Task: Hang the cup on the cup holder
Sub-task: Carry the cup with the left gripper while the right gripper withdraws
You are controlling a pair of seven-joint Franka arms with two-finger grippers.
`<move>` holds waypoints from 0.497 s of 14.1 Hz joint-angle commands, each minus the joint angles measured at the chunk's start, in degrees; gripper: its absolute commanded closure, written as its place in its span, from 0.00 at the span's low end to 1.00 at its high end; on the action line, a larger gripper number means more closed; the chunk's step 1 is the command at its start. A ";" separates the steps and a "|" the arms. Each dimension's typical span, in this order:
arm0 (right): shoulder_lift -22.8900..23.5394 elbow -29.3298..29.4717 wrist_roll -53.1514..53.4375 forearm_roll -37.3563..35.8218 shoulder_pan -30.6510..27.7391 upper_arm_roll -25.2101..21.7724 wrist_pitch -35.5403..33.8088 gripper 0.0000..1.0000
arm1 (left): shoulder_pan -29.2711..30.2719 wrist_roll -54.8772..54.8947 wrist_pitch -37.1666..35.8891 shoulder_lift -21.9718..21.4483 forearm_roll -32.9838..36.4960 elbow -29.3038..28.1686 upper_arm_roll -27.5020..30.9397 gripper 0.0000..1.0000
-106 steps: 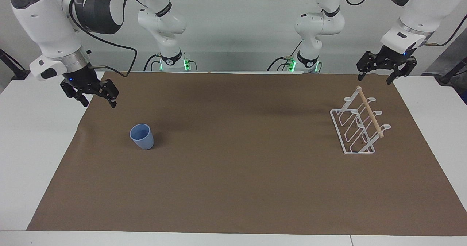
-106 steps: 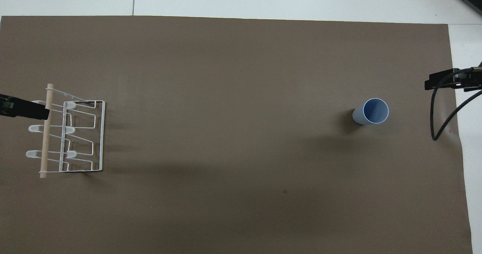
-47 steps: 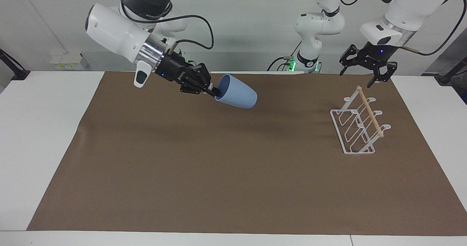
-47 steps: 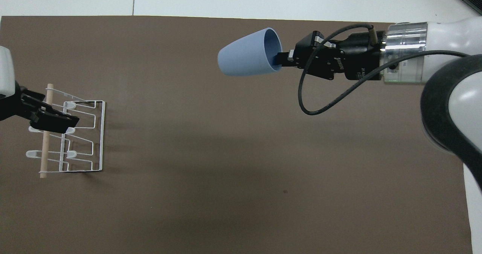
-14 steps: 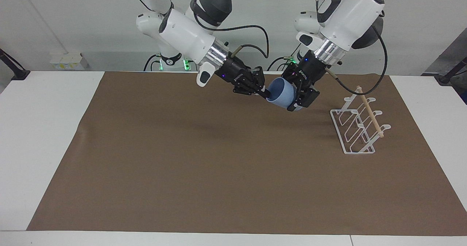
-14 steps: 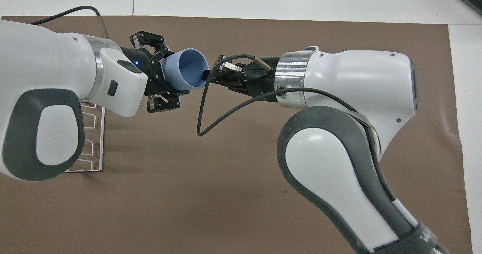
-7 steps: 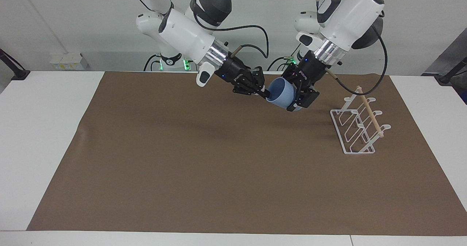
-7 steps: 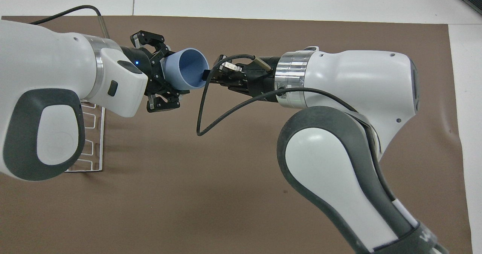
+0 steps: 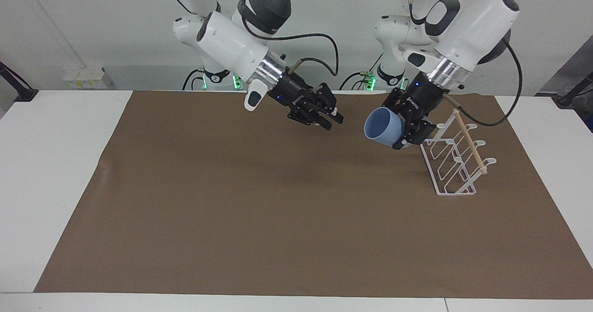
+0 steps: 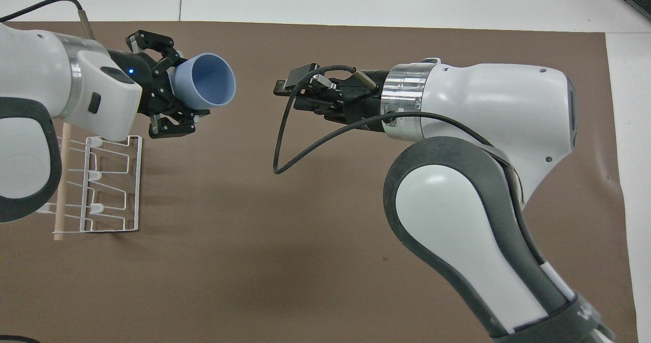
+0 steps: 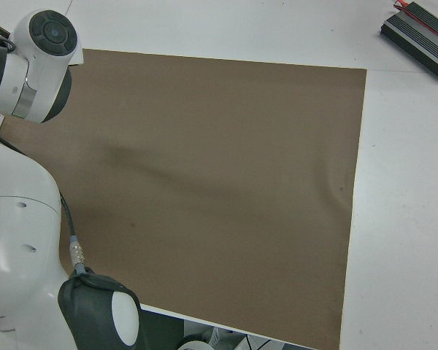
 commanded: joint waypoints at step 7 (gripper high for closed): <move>0.85 0.44 -3.48 -13.56 -9.12 0.31 -3.62 1.00 | 4.27 0.36 -4.01 -0.56 30.95 1.11 -0.34 1.00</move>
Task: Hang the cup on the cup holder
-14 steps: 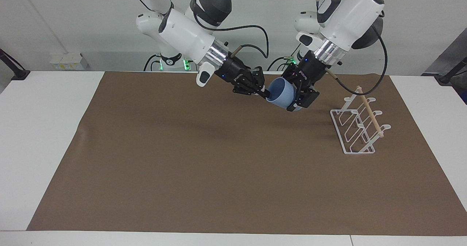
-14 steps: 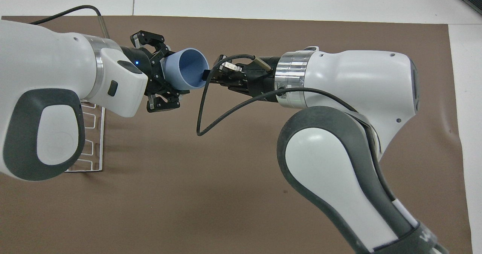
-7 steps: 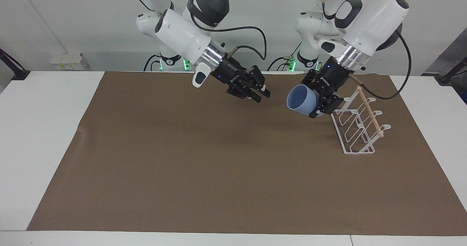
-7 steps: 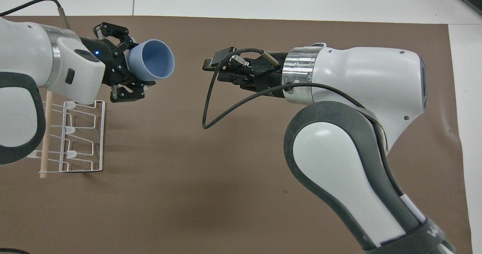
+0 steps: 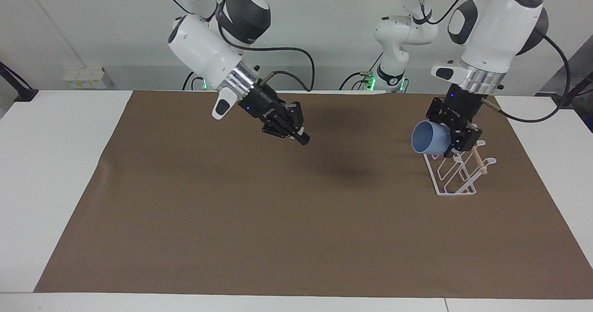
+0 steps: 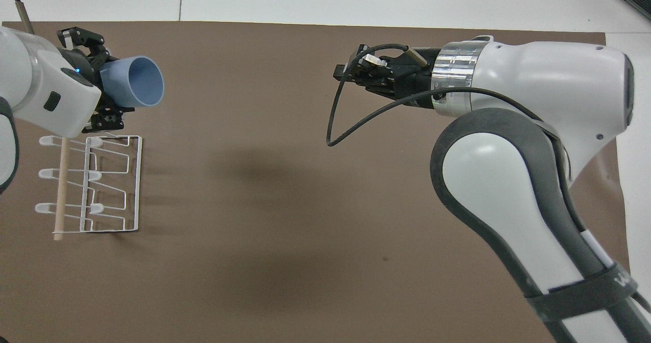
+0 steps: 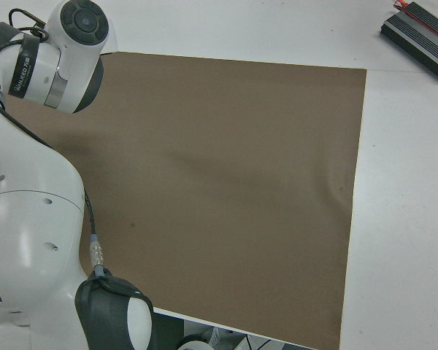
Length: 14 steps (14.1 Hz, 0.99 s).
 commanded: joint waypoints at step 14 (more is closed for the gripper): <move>0.09 0.90 -11.52 -47.50 -14.58 0.35 -21.54 1.00 | 0.28 -8.13 1.10 -4.73 52.68 -17.65 -0.52 1.00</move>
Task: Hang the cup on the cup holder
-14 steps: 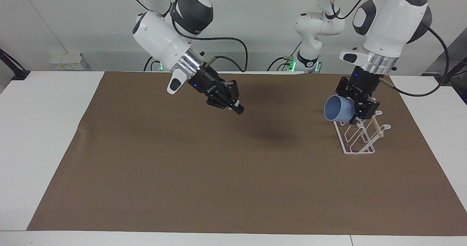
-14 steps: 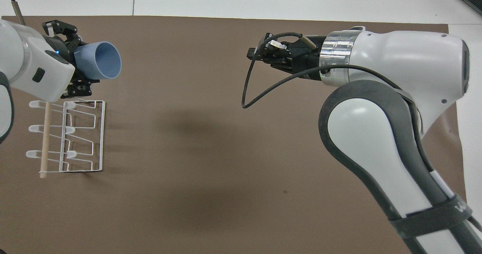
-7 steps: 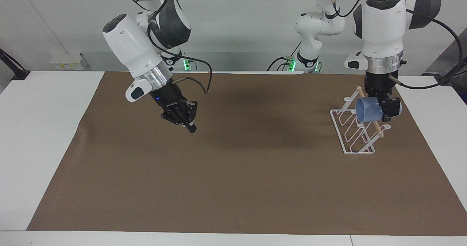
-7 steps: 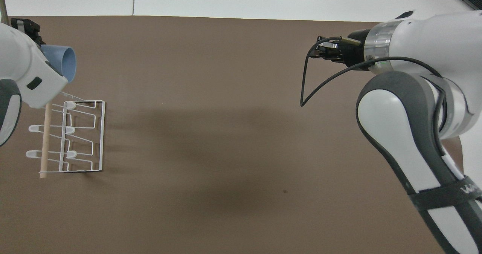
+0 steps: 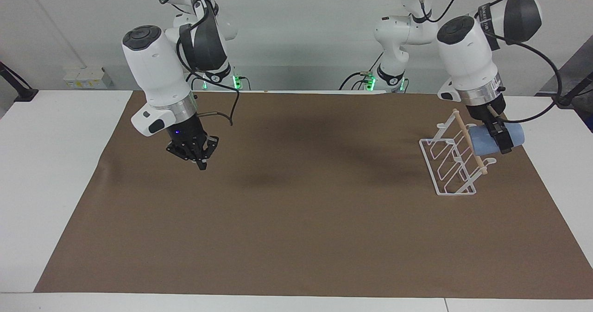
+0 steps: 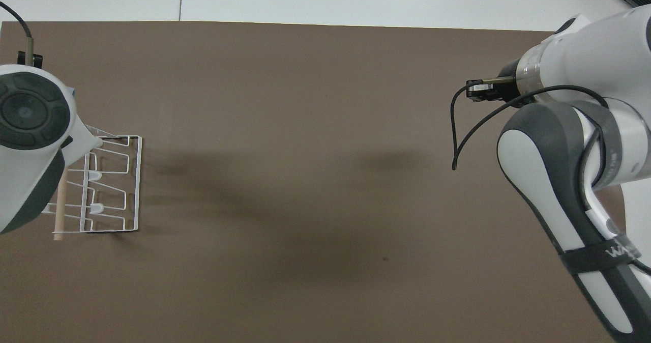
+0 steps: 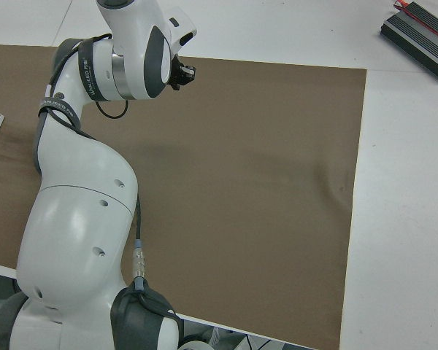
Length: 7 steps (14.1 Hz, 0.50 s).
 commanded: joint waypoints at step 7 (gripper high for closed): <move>-1.98 0.18 -3.68 -2.67 -2.91 0.73 -12.67 0.66 | 0.15 -11.57 2.54 -1.68 13.62 -12.57 -0.17 1.00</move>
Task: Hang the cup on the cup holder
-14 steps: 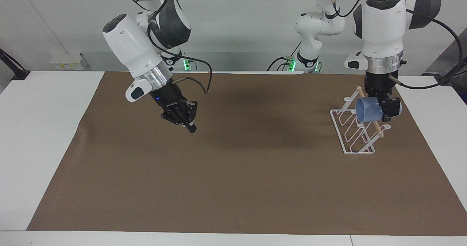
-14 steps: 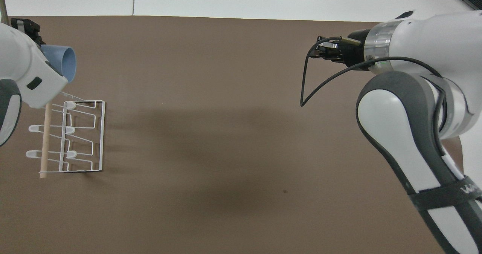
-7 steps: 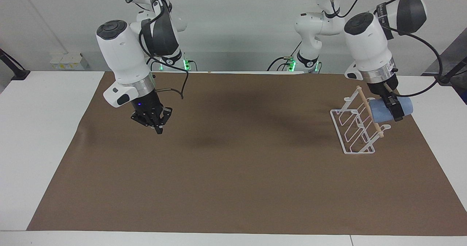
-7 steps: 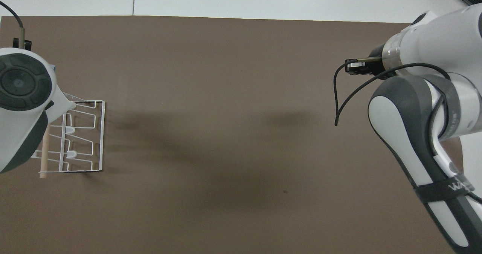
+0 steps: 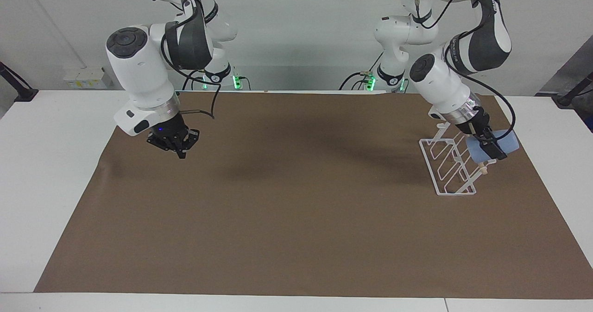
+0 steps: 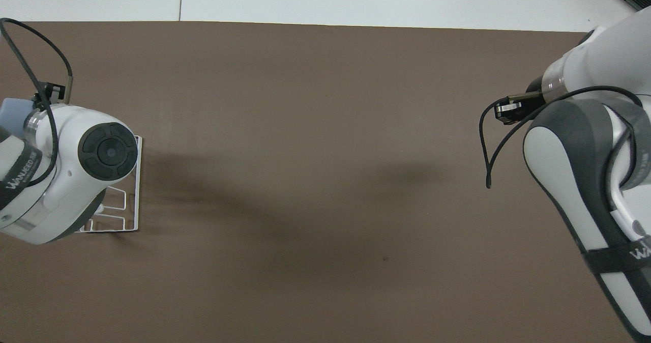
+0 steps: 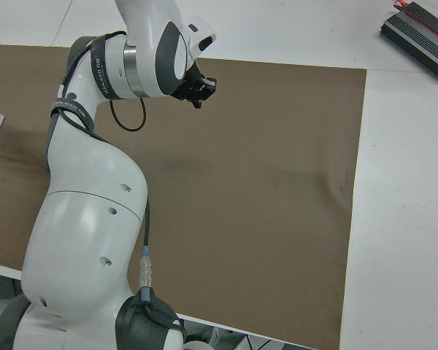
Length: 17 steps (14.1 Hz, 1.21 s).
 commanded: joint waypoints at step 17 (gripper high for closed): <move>-6.24 -2.71 -0.51 2.13 -1.48 0.28 -2.43 0.00 | 2.70 -4.49 -3.57 -1.80 -19.81 4.70 0.14 0.00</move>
